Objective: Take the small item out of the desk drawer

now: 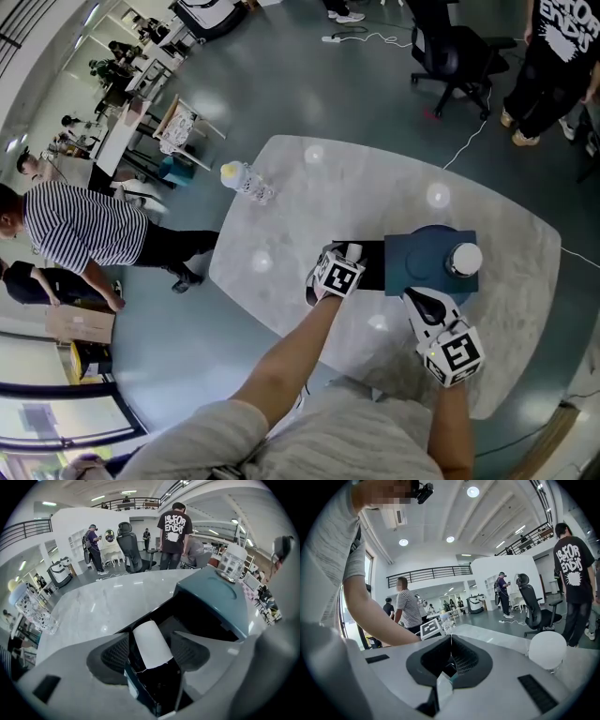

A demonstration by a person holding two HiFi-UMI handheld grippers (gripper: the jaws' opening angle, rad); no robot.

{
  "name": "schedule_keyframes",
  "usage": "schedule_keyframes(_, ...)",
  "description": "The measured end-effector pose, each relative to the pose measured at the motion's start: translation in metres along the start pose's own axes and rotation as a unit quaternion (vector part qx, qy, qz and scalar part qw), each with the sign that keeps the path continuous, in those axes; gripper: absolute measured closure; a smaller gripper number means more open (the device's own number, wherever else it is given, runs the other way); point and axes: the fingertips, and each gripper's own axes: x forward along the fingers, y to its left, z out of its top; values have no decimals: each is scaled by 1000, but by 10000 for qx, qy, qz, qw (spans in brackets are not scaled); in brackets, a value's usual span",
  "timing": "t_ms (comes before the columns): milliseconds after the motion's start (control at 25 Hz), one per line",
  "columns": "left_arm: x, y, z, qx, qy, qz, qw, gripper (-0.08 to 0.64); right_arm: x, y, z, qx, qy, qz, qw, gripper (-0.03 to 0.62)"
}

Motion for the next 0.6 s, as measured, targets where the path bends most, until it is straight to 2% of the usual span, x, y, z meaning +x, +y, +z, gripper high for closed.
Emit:
schedule_keyframes(120,5,3,-5,-15,114,53,9999,281,2,-1,-1,6,32,-17,10000,583)
schedule_keyframes(320,11,-2,-9,-24,250,-84,9997,290,1,-5,-2,30,45,-77,10000,583)
schedule_keyframes(600,7,-3,-4,100,258,-76,9996,319,-2,-9,-2,39,65,-130,9999,583)
